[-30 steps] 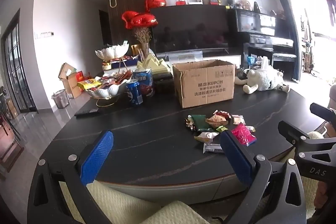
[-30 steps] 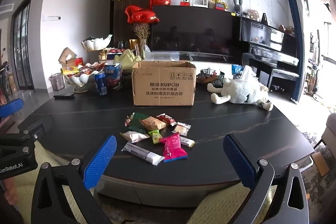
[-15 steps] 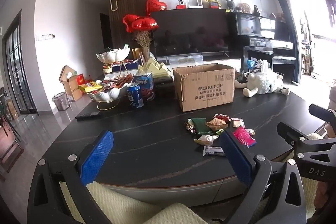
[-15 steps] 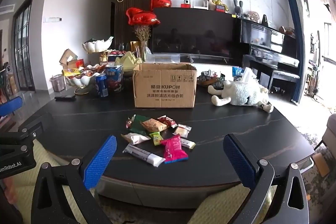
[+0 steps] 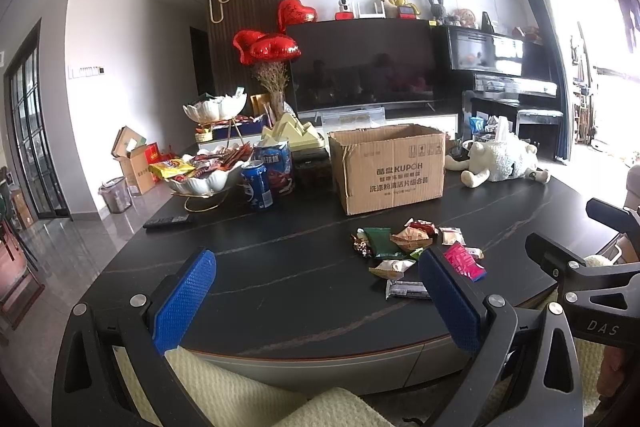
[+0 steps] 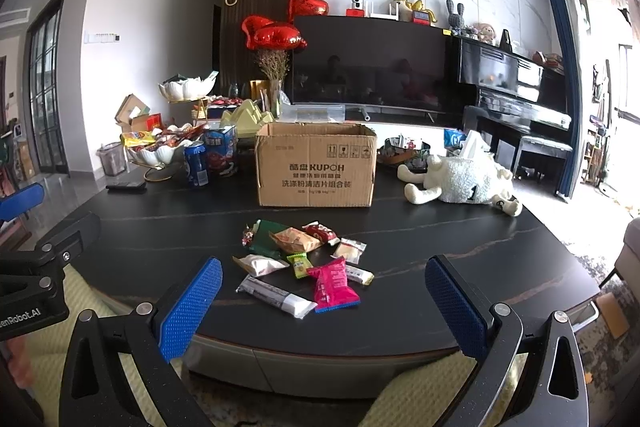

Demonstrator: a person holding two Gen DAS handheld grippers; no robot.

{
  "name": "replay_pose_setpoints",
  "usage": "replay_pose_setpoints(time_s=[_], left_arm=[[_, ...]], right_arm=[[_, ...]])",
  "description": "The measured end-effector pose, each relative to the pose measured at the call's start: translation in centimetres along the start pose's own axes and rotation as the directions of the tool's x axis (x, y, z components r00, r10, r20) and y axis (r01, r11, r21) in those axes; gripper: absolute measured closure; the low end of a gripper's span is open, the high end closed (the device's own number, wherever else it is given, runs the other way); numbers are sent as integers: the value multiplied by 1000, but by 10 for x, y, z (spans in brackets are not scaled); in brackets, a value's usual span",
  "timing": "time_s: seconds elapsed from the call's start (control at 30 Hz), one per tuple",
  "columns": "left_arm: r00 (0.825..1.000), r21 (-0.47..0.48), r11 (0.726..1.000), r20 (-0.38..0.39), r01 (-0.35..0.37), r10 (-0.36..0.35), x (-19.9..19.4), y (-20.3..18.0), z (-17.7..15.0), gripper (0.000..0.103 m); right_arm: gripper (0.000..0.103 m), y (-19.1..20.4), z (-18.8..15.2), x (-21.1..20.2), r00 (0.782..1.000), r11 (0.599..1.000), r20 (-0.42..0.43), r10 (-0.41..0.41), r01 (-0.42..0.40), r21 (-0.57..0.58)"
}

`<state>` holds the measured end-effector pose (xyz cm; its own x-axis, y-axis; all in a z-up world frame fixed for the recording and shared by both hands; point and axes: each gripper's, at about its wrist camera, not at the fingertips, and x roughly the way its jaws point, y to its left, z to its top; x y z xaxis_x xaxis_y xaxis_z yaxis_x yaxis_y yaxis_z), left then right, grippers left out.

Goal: Organize snacks

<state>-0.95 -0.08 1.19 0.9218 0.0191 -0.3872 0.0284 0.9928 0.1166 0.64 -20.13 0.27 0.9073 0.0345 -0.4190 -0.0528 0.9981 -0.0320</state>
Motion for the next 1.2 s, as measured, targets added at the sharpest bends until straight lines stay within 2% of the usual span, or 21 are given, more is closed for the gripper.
replay_pose_setpoints(time_s=[1.2], left_arm=[[1000, -4, 1000, 5, 0, 0, -3, 0, 0, 0]], right_arm=[[0, 0, 0, -2, 1000, 1000, 5, 1, -1, 0]])
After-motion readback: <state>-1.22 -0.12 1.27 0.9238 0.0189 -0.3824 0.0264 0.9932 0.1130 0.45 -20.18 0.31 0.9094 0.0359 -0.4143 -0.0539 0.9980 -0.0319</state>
